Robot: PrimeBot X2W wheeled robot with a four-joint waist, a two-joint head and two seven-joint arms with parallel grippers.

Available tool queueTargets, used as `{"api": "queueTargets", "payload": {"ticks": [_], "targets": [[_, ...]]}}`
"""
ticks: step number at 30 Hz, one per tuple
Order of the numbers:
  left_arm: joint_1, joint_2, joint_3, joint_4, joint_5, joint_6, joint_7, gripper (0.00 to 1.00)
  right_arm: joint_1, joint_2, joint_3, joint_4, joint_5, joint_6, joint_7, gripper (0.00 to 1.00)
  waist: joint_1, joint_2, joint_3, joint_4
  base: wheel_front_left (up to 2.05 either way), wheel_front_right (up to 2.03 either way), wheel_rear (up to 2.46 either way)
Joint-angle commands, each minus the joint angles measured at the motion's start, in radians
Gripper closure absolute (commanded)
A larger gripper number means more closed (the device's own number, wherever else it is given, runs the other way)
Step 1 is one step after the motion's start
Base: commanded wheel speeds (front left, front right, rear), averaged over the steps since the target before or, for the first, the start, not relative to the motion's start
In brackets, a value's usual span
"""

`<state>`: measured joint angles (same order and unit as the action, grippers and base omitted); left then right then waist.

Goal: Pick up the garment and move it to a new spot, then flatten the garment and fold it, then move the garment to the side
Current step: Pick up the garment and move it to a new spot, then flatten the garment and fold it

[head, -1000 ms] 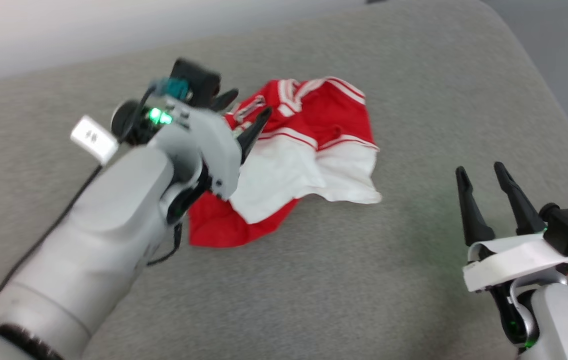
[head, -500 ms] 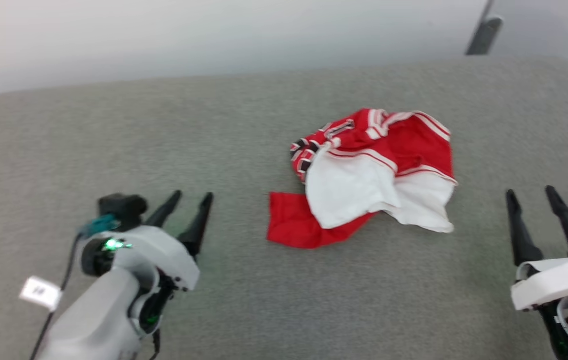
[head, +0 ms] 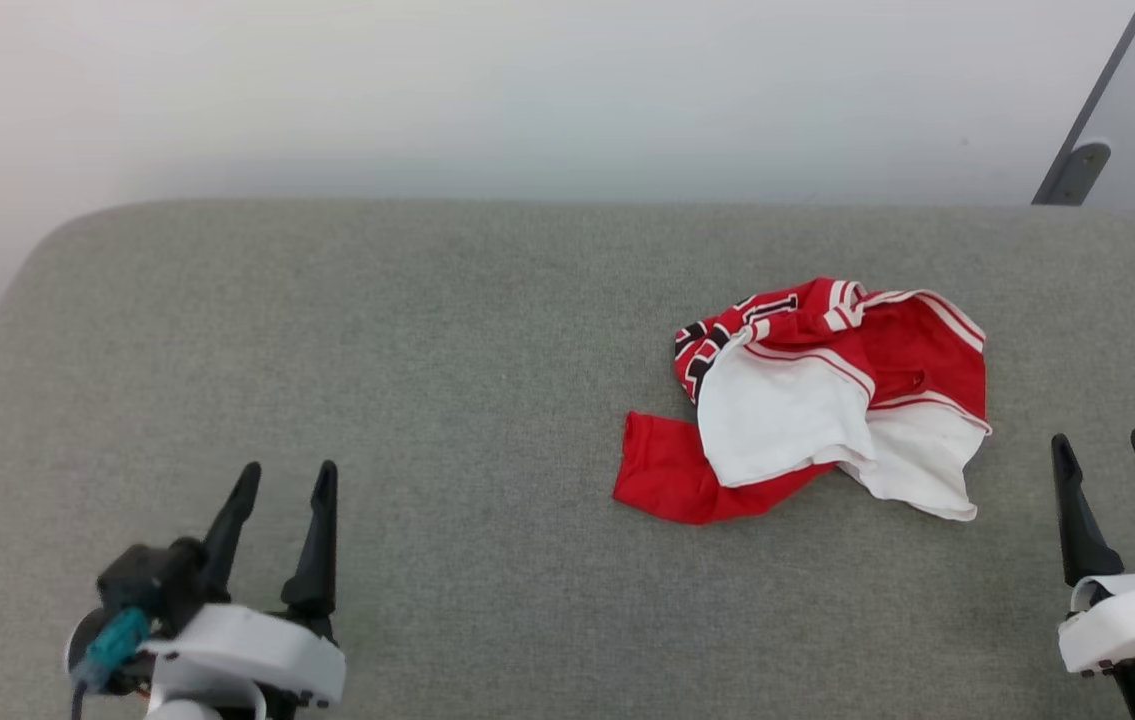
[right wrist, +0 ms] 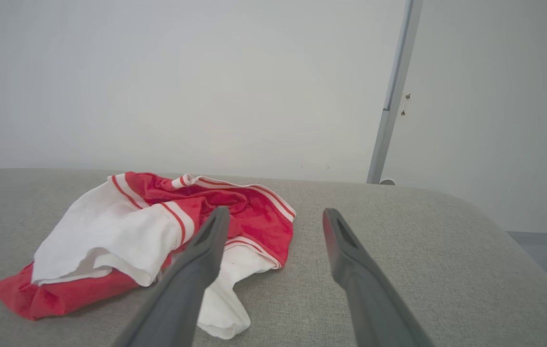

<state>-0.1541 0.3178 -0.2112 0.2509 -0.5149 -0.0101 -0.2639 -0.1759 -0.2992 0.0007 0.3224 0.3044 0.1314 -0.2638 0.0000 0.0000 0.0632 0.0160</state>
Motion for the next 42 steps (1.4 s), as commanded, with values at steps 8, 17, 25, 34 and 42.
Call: {"api": "queueTargets", "payload": {"ticks": [8,17,25,34,42], "targets": [[0.135,-0.061,0.112,-0.163,0.205,-0.043,0.0,0.0,0.043,0.02,-0.036,-0.039,-0.007,-0.001,-0.001,0.0,0.0,0.0,-0.047,-0.006,0.0,0.0,0.0],[0.17,-0.127,0.167,-0.145,0.265,-0.085,0.0,0.0,0.063,0.041,-0.04,-0.05,-0.012,-0.001,-0.001,0.0,0.0,0.0,-0.044,-0.017,0.0,0.0,0.0],[0.167,-0.156,0.195,-0.138,0.299,-0.105,0.0,0.0,0.059,0.031,-0.017,-0.031,-0.007,-0.001,0.007,0.0,0.0,0.0,-0.045,-0.018,0.0,0.0,0.0],[0.155,-0.201,0.206,-0.125,0.311,-0.114,0.0,0.0,-0.054,-0.131,0.267,0.008,0.054,-0.001,0.339,0.0,0.0,0.0,0.01,-0.012,0.0,0.0,0.0],[0.098,-0.241,0.177,-0.106,0.311,-0.12,0.0,0.0,-0.28,-0.397,0.649,-0.101,0.229,-0.001,0.693,0.0,0.0,0.0,0.102,0.026,0.0,0.0,0.0]]}}
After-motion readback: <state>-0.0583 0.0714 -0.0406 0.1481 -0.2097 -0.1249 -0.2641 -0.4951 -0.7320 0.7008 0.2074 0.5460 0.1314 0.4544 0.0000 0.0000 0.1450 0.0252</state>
